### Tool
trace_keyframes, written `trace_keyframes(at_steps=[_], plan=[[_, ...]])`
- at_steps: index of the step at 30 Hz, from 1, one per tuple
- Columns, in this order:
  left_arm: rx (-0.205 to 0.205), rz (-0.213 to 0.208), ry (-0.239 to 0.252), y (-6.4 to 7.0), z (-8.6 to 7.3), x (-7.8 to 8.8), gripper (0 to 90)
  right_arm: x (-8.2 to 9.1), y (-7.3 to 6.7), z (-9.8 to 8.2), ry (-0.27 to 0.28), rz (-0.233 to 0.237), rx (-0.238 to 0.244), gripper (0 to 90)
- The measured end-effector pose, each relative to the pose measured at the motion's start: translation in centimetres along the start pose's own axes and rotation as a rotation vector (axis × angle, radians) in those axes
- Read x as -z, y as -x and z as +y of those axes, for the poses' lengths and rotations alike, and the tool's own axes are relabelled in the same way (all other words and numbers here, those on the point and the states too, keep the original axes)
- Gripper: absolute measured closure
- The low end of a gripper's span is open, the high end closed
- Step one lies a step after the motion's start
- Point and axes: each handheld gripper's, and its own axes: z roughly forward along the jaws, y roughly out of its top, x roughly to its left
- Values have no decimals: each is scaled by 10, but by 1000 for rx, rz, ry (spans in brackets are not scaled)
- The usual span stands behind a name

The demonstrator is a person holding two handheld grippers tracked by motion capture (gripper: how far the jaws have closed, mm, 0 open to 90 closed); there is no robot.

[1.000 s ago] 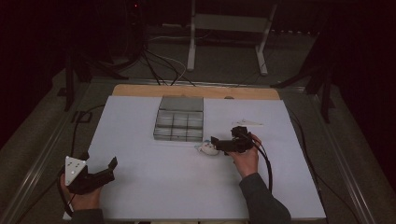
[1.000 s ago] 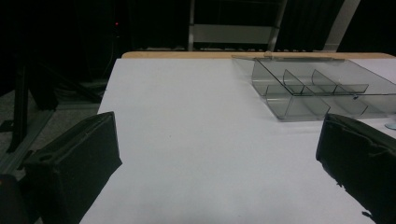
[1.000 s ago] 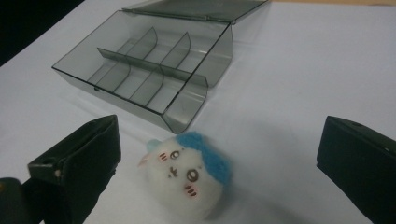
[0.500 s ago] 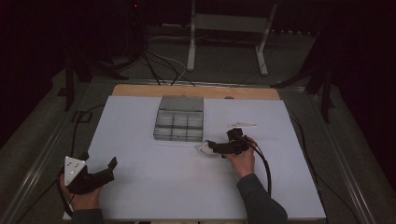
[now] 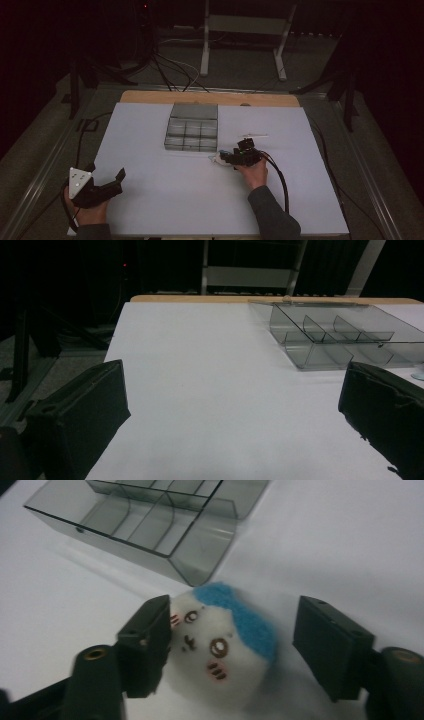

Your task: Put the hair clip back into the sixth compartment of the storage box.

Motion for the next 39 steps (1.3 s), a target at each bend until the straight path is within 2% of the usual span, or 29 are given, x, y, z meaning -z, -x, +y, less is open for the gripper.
trace_keyframes(at_steps=[4,11,20,39], plan=[[-2,0,-1,0,0,0,6,-1,-3,-1,-18,16,0,379],[-2,3,-2,0,0,0,6,-4,-12,-6,-42,37,28,457],[-2,3,-3,0,0,0,6,-2,-16,-8,-42,47,56,556],[0,5,-4,0,0,0,6,8,-18,-6,-10,105,64,605]])
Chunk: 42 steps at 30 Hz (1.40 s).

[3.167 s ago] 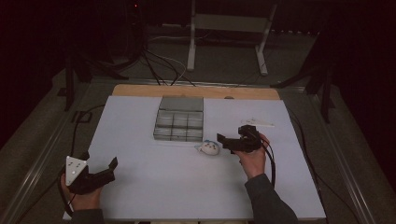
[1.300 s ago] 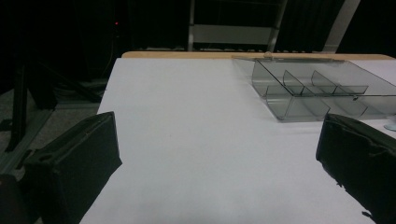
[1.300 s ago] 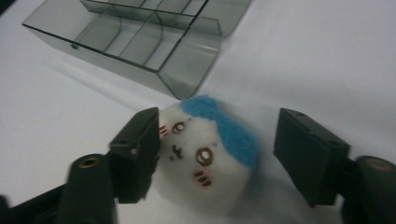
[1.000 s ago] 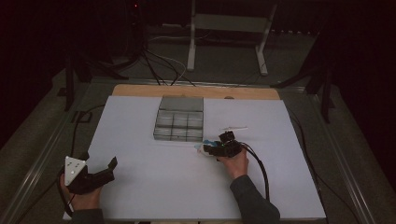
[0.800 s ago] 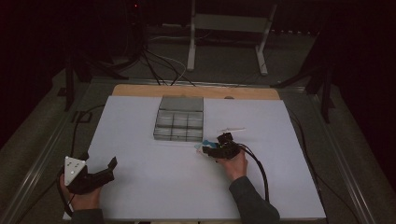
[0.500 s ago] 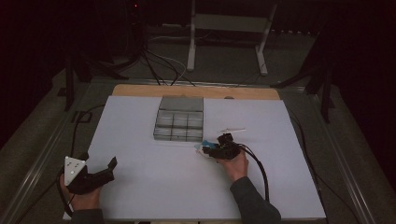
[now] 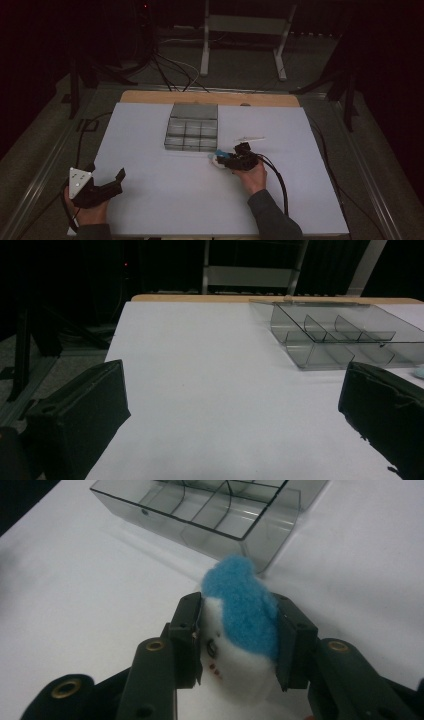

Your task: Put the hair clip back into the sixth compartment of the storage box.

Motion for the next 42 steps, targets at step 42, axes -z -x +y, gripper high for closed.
trace_keyframes(at_steps=[42], plan=[[0,2,1,0,0,0,6,32,-17,39,80,68,40,607]])
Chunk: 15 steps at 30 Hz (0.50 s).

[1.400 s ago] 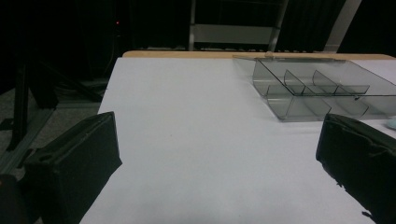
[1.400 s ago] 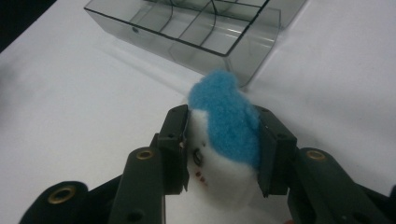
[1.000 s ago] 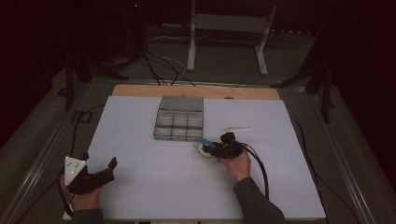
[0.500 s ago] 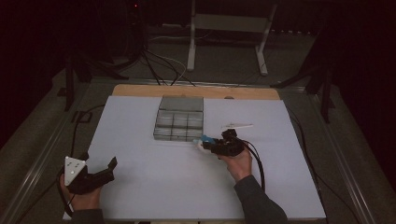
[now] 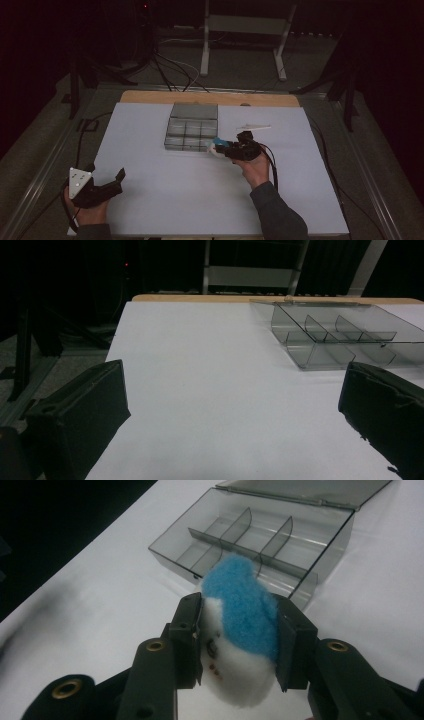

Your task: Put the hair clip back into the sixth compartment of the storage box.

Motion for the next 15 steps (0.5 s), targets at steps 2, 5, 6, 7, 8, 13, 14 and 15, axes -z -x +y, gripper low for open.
trace_keyframes(at_steps=[2,5,6,7,8,13,14,15], plan=[[0,0,0,0,0,0,6,0,0,5,5,4,4,606],[0,0,0,0,0,0,6,1,-1,8,7,6,8,607],[0,0,1,0,0,0,6,1,-1,10,7,6,10,606],[1,1,1,0,0,0,6,1,-1,11,9,6,13,607],[2,1,1,0,0,0,6,1,-2,14,6,7,14,606],[2,1,0,0,0,0,6,1,-1,20,6,15,19,606],[2,1,0,0,0,0,6,0,-1,21,7,19,18,607],[2,1,1,0,0,0,6,0,-1,23,7,20,15,606]])
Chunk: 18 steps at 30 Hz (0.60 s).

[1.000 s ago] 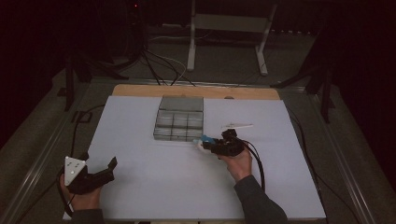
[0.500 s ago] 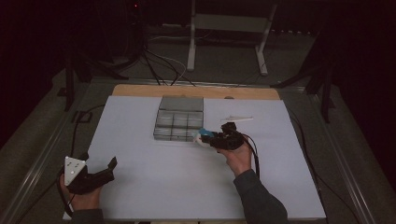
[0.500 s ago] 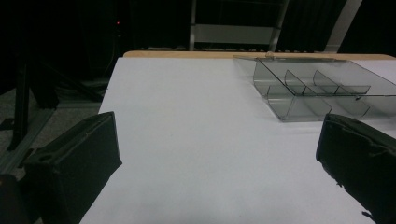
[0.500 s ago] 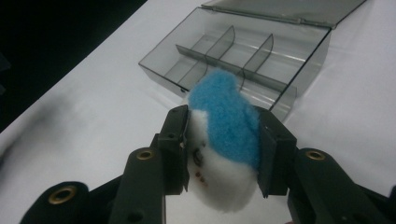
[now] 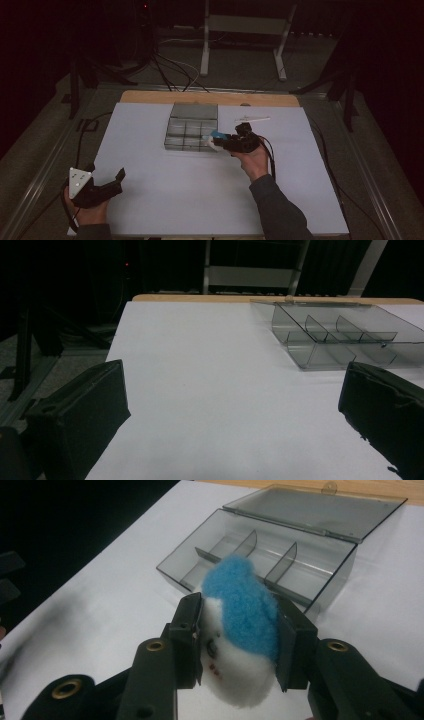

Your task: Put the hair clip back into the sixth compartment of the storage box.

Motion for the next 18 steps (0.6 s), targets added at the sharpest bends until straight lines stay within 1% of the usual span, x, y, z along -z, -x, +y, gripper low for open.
trace_keyframes(at_steps=[5,18], plan=[[-1,1,0,0,0,0,6,-3,3,6,3,8,-8,606],[-1,1,0,0,0,0,6,-10,2,15,8,19,-3,606]])
